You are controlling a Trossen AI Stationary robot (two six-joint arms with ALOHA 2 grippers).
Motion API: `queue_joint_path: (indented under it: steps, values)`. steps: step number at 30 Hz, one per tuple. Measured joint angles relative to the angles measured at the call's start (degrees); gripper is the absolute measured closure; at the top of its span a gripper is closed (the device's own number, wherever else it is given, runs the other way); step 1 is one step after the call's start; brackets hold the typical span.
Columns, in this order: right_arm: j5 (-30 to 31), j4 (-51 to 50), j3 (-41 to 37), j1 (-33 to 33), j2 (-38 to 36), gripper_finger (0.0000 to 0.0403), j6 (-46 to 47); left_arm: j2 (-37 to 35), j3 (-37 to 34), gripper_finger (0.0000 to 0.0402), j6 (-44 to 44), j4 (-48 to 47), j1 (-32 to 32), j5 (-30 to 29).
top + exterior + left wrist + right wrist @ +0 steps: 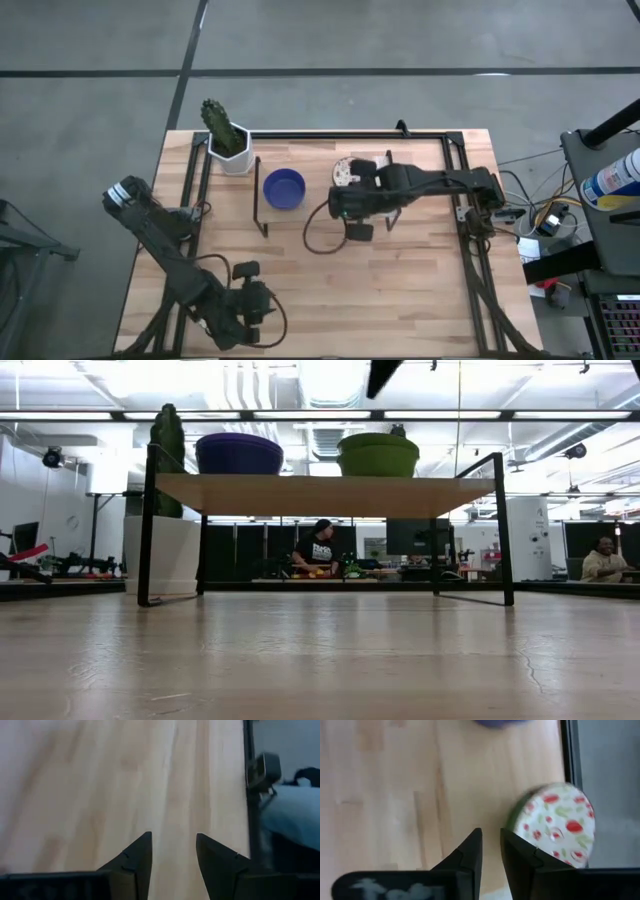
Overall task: Pick & Place Mini bowls
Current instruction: Stack the white patterned bowl on the white patterned bowls on the shelf
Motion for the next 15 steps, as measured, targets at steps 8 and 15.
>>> queue_joint_path:
  steps: [8, 15]
  values:
    - [0.06, 3.2, 0.0, 4.32, 0.0, 0.0349, -2.55, -0.67, 0.47, 0.0255, -17.09, -7.91, -0.75, 16.6]
    - [0.31, 4.28, -0.02, 7.53, -0.08, 0.0351, -2.6, 0.01, -0.12, 0.0255, -27.71, -8.84, -4.16, 17.99]
